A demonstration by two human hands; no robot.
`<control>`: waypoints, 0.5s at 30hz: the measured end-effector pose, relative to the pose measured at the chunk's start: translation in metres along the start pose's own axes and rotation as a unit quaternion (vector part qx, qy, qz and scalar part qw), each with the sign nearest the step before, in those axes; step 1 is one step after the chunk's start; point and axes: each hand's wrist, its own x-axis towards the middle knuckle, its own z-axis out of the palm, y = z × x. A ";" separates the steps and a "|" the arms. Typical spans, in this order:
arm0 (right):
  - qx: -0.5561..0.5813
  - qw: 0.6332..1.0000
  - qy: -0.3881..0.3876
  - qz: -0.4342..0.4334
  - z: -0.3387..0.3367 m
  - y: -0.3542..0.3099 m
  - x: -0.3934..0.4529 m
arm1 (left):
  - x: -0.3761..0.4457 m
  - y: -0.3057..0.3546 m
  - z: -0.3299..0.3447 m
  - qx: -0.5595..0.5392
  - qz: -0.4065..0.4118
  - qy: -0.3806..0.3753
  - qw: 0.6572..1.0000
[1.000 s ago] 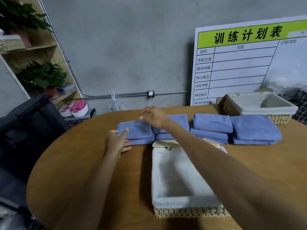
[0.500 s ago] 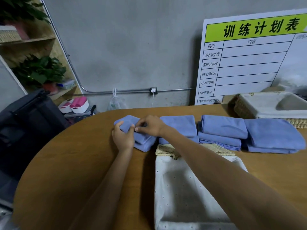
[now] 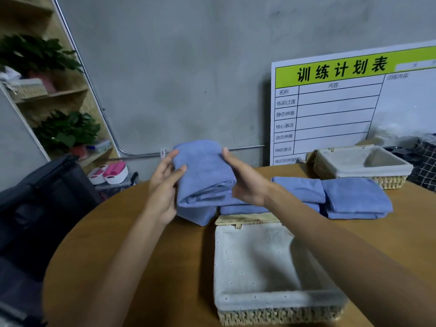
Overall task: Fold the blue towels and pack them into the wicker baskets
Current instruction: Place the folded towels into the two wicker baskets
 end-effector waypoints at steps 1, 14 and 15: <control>0.035 0.999 -0.010 0.017 0.003 0.002 -0.014 | -0.010 0.000 0.004 -0.014 -0.019 -0.014 1.000; -0.201 0.921 0.260 -0.209 -0.011 0.038 -0.090 | -0.064 -0.032 0.033 0.121 -0.035 -0.061 0.990; -0.222 0.914 0.253 -0.228 -0.011 0.038 -0.092 | -0.064 -0.032 0.034 0.121 -0.032 -0.062 0.990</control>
